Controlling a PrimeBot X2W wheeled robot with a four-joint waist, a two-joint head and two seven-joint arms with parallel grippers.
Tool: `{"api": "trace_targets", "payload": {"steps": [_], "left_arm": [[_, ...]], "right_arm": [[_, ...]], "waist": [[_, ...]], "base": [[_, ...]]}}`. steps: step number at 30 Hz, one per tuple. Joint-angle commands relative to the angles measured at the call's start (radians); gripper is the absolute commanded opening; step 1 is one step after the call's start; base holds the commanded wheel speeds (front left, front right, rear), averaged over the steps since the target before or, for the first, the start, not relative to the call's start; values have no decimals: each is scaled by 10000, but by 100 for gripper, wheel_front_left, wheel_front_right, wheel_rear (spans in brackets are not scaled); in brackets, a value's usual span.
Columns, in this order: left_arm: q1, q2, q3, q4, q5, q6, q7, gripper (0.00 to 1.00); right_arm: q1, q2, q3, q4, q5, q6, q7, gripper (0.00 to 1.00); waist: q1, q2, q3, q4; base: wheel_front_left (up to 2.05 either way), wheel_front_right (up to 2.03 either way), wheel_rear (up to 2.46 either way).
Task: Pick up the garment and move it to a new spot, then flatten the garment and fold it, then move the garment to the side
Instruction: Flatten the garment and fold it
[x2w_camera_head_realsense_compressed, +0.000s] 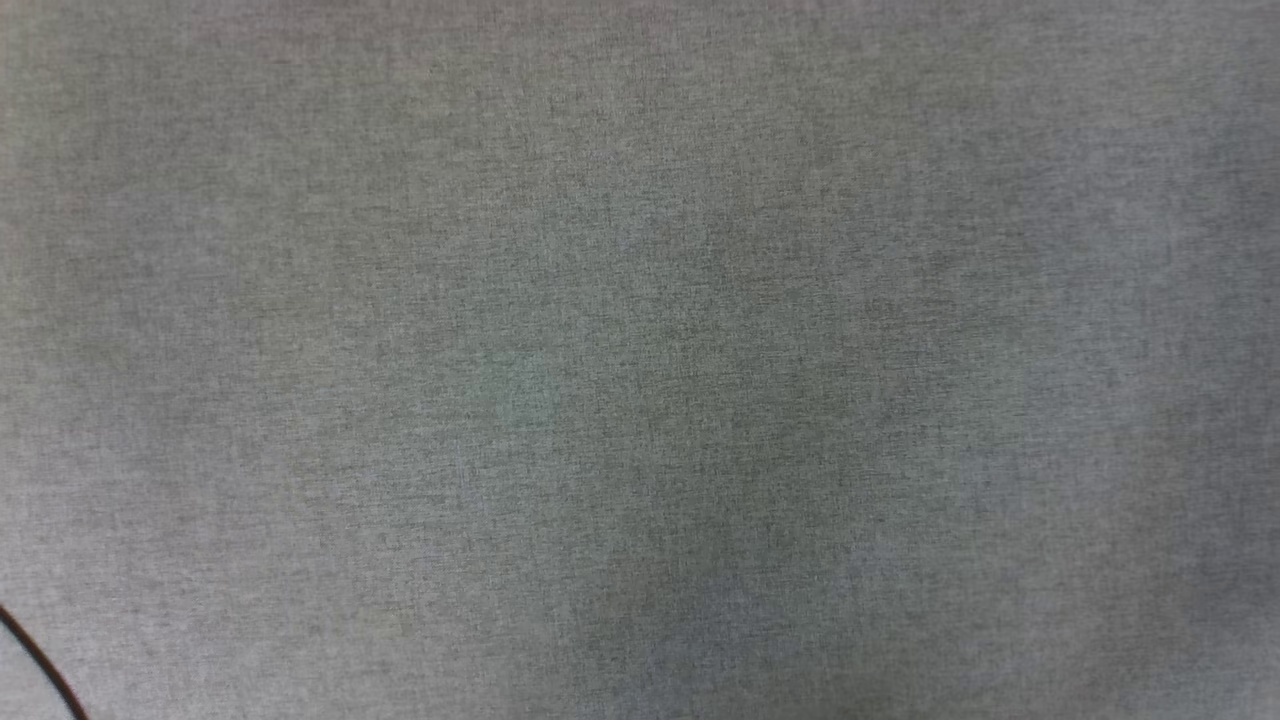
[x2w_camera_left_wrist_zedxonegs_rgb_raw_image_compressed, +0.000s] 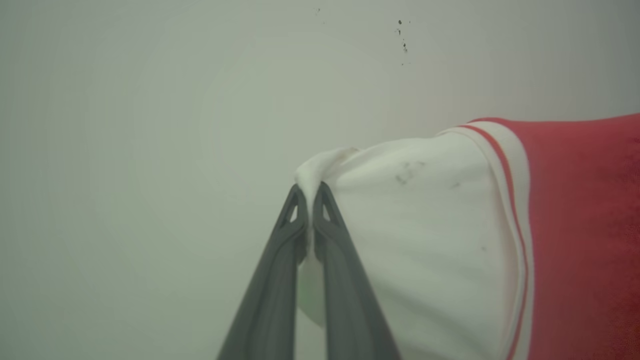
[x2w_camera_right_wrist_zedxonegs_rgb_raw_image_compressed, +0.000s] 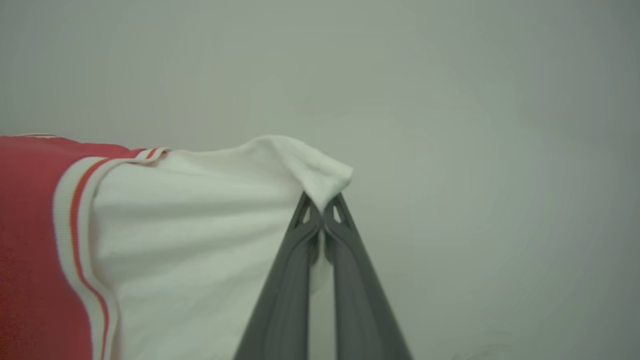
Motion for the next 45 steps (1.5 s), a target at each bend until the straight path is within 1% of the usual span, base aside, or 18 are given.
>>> {"api": "trace_targets", "payload": {"steps": [1,5,7,13,18,23,27,33,38,43,45], "left_arm": [[83,-115,-116,261,48,-32,-240,0],[829,-360,-323,746,-109,-47,-813,0],[1397,-453,-443,880,-192,-69,-1095,0],[3590,-820,-752,935,-492,-84,-1824,0],[5826,-1111,-992,520,-666,61,-2172,0],[8236,-1083,-1161,-141,-854,320,-2157,0],[10055,-1010,-1193,-599,-1120,498,-2024,0],[12413,-855,-1370,-1270,-1491,663,-1542,0],[13934,-698,-1577,-1662,-1625,856,-1181,0],[15240,-612,-1554,-2008,-1781,1206,-1037,0],[15454,-584,-1564,-2084,-1815,1263,-987,0]], "right_arm": [[-38,155,-55,346,-112,-14,-226,0],[544,438,468,1076,-249,-12,-721,0],[846,509,624,1354,-97,-12,-931,0],[2239,417,1108,2010,462,-11,-1398,0],[3958,172,1651,1959,1423,-11,-1626,0],[6118,-227,2259,1380,2613,-11,-1387,0],[7926,-732,2726,622,3563,-11,-965,0],[10439,-1487,2906,-680,4803,-13,-231,0],[12305,-2022,3046,-1645,5132,-13,295,0],[13975,-2362,2965,-2350,5038,-14,522,0],[14247,-2397,2909,-2448,5040,-14,570,0]], "waist": [[-3,0,80,32],[-3,0,51,3],[-3,0,-22,28],[-3,0,-559,170],[-3,0,-1419,307],[-3,0,-2371,323],[-3,0,-3065,334],[-3,0,-3899,320],[-3,0,-4505,310],[-3,0,-5030,234],[-3,0,-5121,225]], "base": [[0,0,0],[0,0,0],[0,0,0],[0,0,0],[0,0,0],[0,0,0],[0,0,0],[0,0,0],[0,0,0],[0,0,0],[0,0,0]]}}
